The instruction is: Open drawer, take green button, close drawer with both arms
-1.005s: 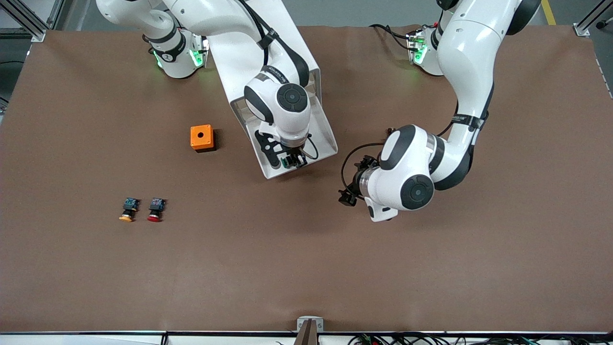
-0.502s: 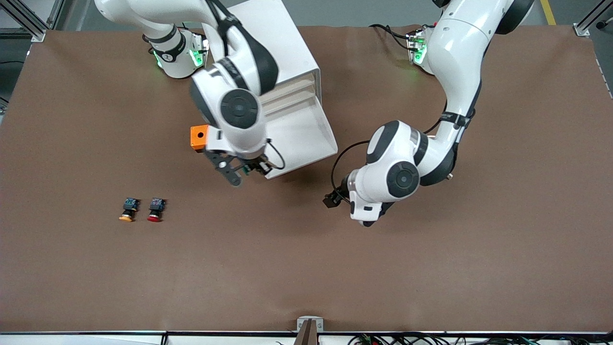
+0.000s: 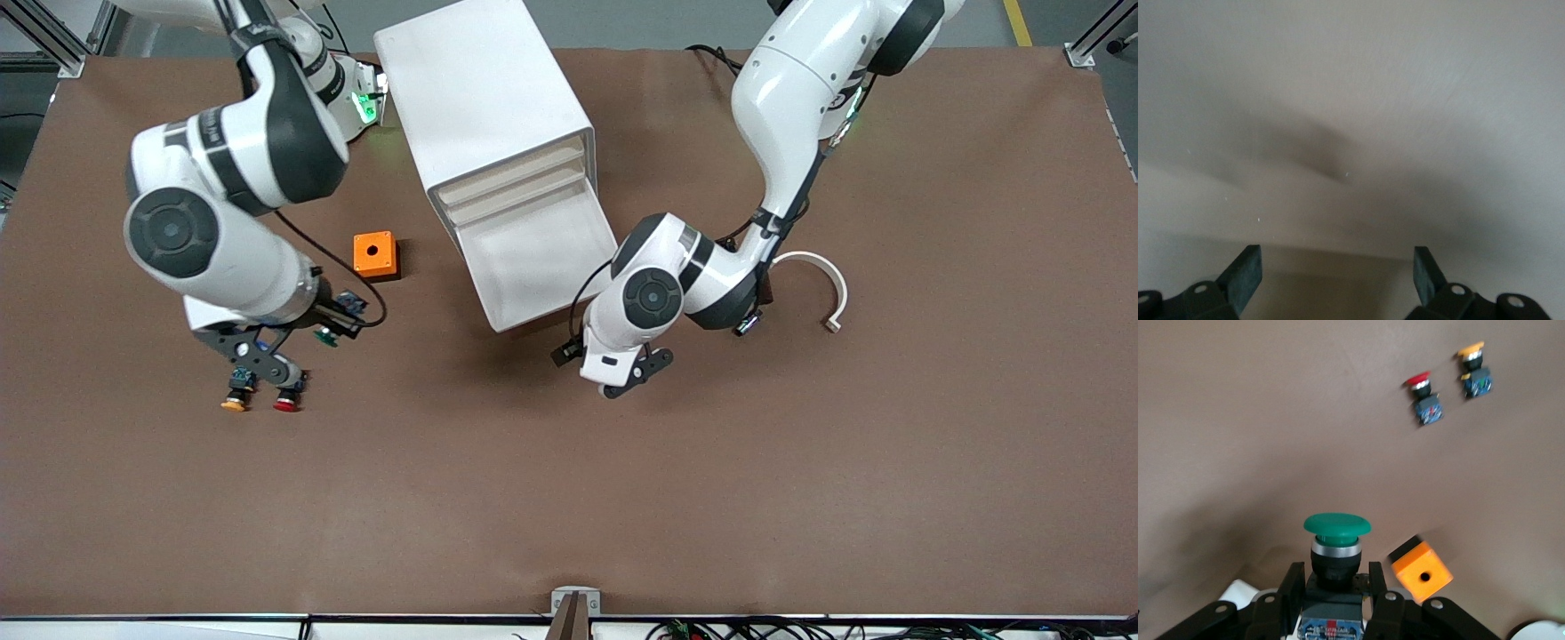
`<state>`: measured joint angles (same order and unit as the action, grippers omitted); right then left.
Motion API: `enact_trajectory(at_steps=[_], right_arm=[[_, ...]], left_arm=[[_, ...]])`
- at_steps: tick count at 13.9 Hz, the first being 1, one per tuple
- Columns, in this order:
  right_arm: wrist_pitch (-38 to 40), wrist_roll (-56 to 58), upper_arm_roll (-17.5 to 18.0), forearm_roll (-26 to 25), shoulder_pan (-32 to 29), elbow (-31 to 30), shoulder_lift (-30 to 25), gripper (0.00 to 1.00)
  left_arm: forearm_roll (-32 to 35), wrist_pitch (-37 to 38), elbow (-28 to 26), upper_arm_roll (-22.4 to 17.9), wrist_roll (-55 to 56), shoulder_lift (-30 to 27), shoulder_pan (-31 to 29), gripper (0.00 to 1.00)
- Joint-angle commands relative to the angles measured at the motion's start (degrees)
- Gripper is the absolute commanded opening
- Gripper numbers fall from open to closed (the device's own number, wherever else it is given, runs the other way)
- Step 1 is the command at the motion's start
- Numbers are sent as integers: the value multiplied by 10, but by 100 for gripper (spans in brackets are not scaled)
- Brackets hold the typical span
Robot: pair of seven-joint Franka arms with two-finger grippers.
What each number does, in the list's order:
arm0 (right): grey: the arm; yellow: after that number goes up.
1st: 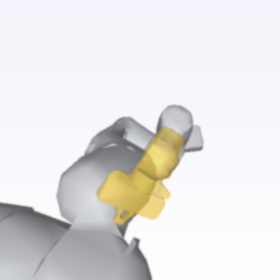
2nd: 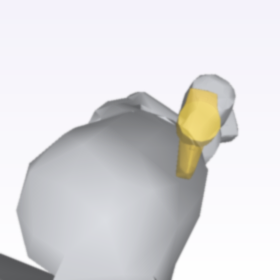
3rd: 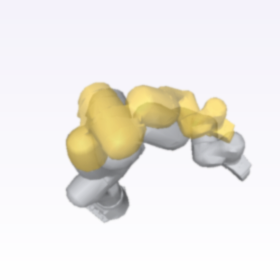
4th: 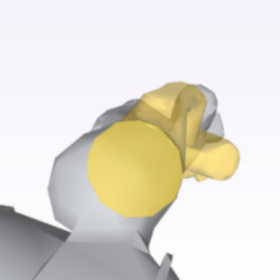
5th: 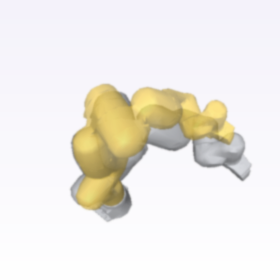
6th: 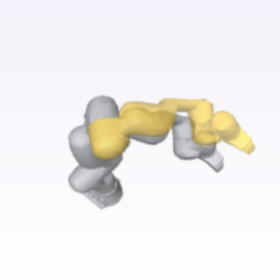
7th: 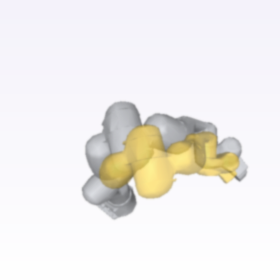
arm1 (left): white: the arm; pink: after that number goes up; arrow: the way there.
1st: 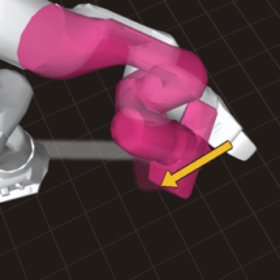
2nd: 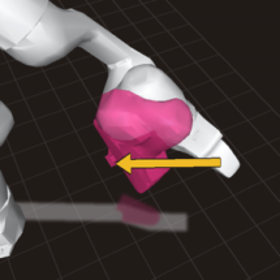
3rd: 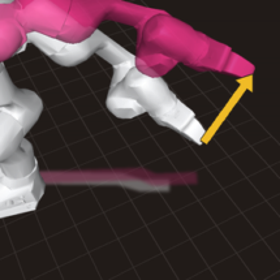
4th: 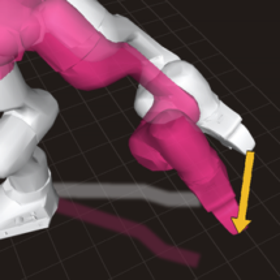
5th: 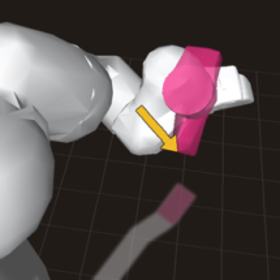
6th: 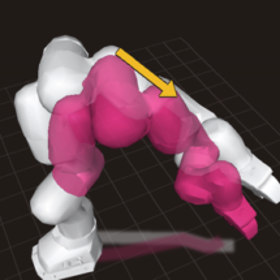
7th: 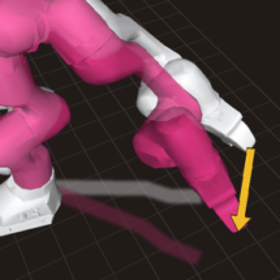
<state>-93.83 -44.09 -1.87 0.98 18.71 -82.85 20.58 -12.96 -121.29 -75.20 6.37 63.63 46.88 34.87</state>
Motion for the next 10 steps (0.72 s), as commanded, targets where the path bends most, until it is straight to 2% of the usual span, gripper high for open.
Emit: enact_trajectory(at_steps=[1,4,6,10], right_arm=[[-38,90,9,6,-46,-49,-7,0],[-74,185,9,7,-79,-80,-5,0],[-148,229,9,7,-84,-139,-7,0],[-313,270,10,7,-83,-253,-7,0]], left_arm=[[11,-6,-36,-2,33,-12,29,100],[10,-4,-60,-1,66,-13,65,100],[9,1,-78,8,108,-22,83,100],[9,4,-85,57,194,-23,86,100]])
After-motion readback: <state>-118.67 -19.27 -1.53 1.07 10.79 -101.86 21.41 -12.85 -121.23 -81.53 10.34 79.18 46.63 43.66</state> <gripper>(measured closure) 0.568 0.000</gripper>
